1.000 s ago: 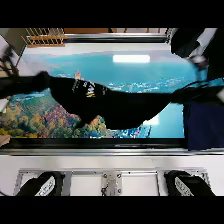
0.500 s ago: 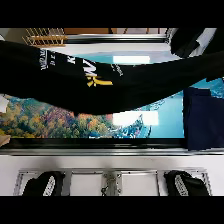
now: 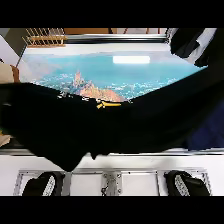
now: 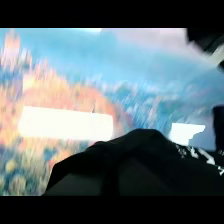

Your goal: Fold the clothes and pants, and hang the long-sleeved shirts on hangers.

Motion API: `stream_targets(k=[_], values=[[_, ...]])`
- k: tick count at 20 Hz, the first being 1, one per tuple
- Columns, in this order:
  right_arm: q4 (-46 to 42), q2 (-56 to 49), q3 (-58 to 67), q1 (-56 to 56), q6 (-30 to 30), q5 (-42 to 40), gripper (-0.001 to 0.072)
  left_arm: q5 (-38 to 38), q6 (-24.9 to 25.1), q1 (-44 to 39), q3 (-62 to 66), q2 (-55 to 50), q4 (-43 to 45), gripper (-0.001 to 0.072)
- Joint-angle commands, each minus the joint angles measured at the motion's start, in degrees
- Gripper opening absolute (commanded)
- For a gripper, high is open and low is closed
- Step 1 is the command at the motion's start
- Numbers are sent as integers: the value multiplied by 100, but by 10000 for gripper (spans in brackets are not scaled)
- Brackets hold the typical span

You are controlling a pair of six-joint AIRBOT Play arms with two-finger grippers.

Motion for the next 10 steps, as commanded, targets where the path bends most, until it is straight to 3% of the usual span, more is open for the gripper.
stream_targets(k=[1,3,5,7,8,9,10], values=[[433,-1314,7,505,-162,205,11,216,129,-155,-1292,-957,87,7],[52,-2339,9,935,-129,-96,11,1443,402,-313,-1971,-1792,76,7],[-136,-3248,11,1123,42,-962,12,2699,455,-374,-1976,-2833,22,7],[44,-3856,94,1147,214,-1550,26,3165,455,-328,-1255,-3893,-111,7],[267,-4054,184,1132,249,-1657,124,3095,452,-267,-761,-4350,-162,23],[487,-4188,289,1117,249,-1687,398,2940,452,-212,-214,-4769,-177,357],[540,-4214,341,1086,249,-1711,600,2754,444,-138,271,-5088,-273,720]])
